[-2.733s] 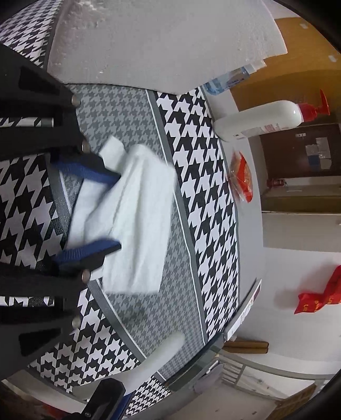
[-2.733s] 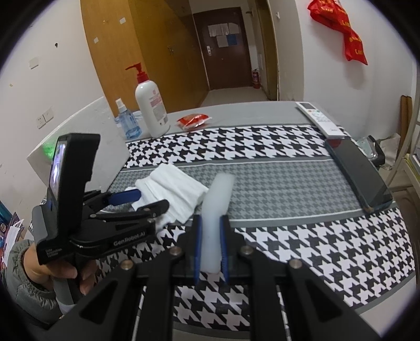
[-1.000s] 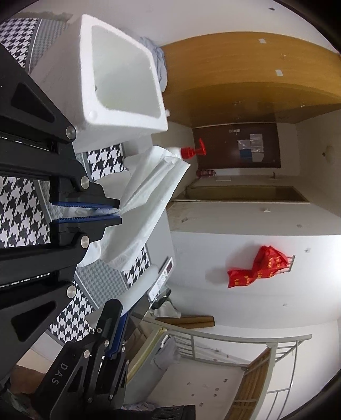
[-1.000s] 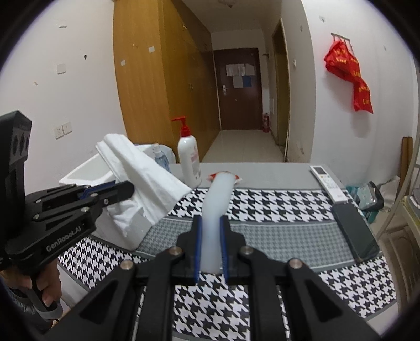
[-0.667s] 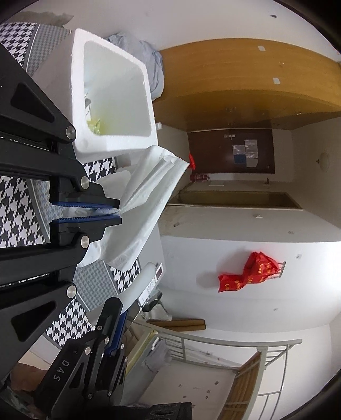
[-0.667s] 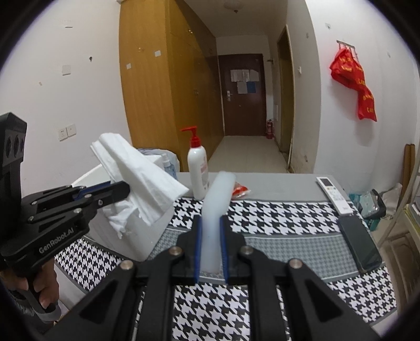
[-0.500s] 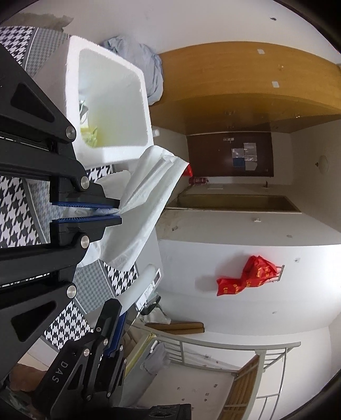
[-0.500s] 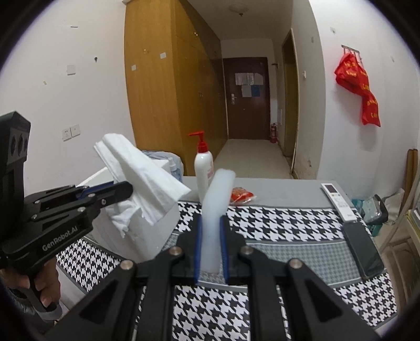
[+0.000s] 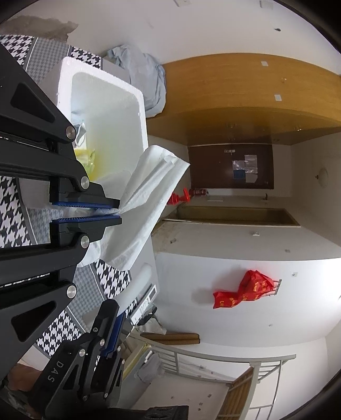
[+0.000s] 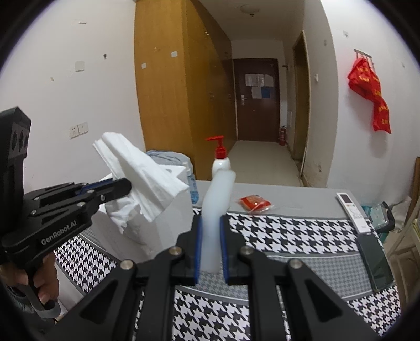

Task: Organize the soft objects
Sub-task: 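Carry the white towel over the foam box with the left gripper while the right carries the tube, then open the left gripper to drop the white towel into the box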

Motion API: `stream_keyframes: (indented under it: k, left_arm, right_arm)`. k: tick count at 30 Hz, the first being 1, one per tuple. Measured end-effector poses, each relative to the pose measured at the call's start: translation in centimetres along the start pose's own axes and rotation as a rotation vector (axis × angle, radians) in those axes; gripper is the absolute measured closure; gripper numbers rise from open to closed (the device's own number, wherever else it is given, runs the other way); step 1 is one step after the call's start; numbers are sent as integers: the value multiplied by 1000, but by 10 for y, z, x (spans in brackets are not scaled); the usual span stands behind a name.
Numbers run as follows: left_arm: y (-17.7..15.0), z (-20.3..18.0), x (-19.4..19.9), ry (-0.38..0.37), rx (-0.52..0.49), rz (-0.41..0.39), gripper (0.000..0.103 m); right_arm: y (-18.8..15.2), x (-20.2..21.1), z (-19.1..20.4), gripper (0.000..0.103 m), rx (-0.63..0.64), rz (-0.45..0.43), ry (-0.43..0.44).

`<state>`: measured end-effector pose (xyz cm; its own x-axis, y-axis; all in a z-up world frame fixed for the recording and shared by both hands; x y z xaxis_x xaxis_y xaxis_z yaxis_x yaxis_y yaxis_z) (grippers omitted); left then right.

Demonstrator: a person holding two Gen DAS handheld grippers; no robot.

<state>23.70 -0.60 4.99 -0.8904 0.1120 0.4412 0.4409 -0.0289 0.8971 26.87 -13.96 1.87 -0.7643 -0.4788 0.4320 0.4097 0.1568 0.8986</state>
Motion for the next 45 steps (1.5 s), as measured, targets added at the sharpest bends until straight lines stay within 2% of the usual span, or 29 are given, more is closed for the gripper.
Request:
stream_keyframes:
  k: [29,45]
  left_arm:
    - [3,70,-3,79,114,27,97]
    - [4,91,-41,79,126,103,96]
  right_arm:
    - [24,-29,57,87,72,-11,101]
    - [26,-33,62,87,67,-14,71]
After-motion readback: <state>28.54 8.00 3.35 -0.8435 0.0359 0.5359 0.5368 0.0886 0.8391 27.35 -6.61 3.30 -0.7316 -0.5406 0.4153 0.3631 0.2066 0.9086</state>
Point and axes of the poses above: each gripper's, at about its wrist camera, not at the fingertips, and x roughly against the way its jaws point, z to its left, y to its top, the point moved 6 cm from there along -x, roughly the way its jaws point
